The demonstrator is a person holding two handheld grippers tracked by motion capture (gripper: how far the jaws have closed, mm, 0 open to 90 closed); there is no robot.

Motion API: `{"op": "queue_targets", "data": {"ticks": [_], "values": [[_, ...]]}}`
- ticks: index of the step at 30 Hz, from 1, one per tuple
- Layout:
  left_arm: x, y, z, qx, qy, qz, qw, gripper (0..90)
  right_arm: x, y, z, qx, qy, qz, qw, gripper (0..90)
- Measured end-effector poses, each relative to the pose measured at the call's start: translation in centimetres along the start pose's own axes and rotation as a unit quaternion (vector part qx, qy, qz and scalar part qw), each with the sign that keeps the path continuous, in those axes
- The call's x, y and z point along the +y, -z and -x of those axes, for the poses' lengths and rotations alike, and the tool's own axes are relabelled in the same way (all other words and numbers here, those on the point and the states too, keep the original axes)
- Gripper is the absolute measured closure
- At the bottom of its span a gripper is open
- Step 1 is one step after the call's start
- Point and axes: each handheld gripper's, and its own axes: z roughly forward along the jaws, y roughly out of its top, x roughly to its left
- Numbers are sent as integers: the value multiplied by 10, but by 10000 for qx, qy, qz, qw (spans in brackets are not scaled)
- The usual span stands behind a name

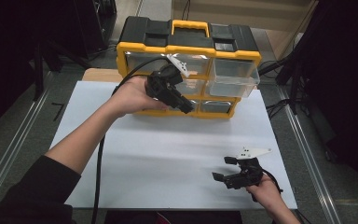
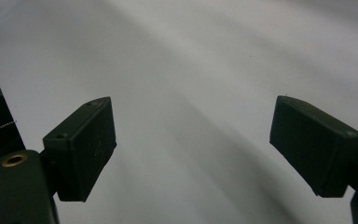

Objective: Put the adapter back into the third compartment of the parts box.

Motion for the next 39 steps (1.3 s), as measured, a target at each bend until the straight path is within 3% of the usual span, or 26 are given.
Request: {"op": "queue_targets", "data": {"ticks": [7,14,20,29,39], "values": [[16,15,-2,-94,-86,26,9999,777,0,1,0,-4,20,-7,10000,126],[36,22,-5,-27,-133,-27,9999,777,0,1,0,0,5,27,10000,127],[54,29,-3,-10,-338,13,9994,776,0,2,0,4,21,24,10000,127],[79,37,-8,37,-354,-8,9994,777,0,2,0,9,21,41,10000,127],[112,41,-17,93,-226,9,9997,777,0,2,1,49,25,32,10000,127]]}}
